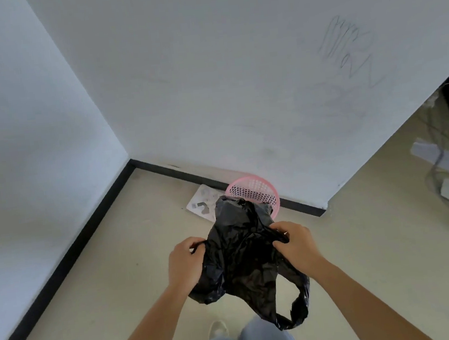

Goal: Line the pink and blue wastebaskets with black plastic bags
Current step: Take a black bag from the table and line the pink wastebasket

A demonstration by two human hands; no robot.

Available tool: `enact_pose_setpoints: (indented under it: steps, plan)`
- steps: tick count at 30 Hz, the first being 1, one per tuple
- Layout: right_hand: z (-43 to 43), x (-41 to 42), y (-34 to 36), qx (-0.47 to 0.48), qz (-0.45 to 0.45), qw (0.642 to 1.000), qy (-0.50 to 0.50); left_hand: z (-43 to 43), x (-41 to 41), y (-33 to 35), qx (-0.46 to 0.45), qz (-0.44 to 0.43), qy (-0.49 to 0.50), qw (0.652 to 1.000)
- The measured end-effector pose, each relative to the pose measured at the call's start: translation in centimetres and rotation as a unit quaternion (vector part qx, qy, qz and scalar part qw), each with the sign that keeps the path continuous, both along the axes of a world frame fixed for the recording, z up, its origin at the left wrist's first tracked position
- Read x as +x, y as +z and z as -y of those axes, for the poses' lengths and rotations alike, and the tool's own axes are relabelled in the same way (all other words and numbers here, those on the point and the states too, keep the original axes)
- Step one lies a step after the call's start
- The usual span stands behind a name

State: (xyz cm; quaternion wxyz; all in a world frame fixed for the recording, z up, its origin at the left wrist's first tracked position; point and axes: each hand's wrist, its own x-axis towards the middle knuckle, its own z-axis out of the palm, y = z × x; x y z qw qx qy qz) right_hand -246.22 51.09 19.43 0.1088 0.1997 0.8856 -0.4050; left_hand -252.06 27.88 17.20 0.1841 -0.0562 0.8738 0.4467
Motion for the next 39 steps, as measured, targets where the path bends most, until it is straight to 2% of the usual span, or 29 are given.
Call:
enact_pose_setpoints:
  steps: [4, 8, 14, 19, 24, 27, 30, 32, 34, 36, 37, 39]
  plan:
    - [-3.3, -6.4, -2.3, -0.008, 0.017, 0.999, -0.03, -4.4, -7.4, -2.7, 0.012, 0.034, -0.015, 0.999]
    - [-7.2, -13.2, -7.1, -0.02, 0.032, 0.998, -0.052, -8.8, -13.9, -8.5, 0.019, 0.079, 0.005, 0.997]
    - [-12.4, -22.7, -20.1, -0.034, 0.081, 0.994, -0.065, -15.4, -23.9, -20.7, 0.026, 0.138, 0.013, 0.99]
    - [-15.5, -28.2, -31.2, -0.009, 0.122, 0.992, -0.033, -17.4, -29.6, -31.6, 0.055, 0.225, 0.042, 0.972]
    - [-18.5, -32.9, -40.9, 0.033, 0.151, 0.988, -0.009, -19.1, -34.9, -40.7, 0.051, 0.262, -0.036, 0.963]
    - [-19.6, -34.9, -46.2, 0.089, 0.176, 0.98, 0.035, -20.2, -37.4, -44.9, 0.015, 0.212, -0.117, 0.97]
    - [-20.4, -36.1, -50.4, 0.13, 0.181, 0.973, 0.058, -20.8, -38.7, -47.3, -0.03, 0.055, -0.17, 0.983]
    - [-20.6, -36.2, -51.5, 0.129, 0.158, 0.978, 0.048, -20.5, -38.4, -47.3, -0.004, -0.069, -0.163, 0.984]
    - [-20.7, -35.9, -50.8, 0.096, 0.139, 0.985, 0.038, -20.0, -37.3, -46.0, 0.074, -0.138, -0.174, 0.972]
    - [-20.9, -35.4, -49.0, 0.055, 0.142, 0.987, 0.046, -19.9, -36.2, -44.1, 0.104, -0.201, -0.266, 0.937]
    - [-20.8, -35.2, -47.9, 0.048, 0.152, 0.985, 0.058, -20.3, -35.9, -43.4, 0.084, -0.242, -0.325, 0.91]
    - [-20.3, -34.7, -46.3, 0.093, 0.184, 0.974, 0.093, -22.0, -35.6, -42.6, -0.031, -0.322, -0.446, 0.835]
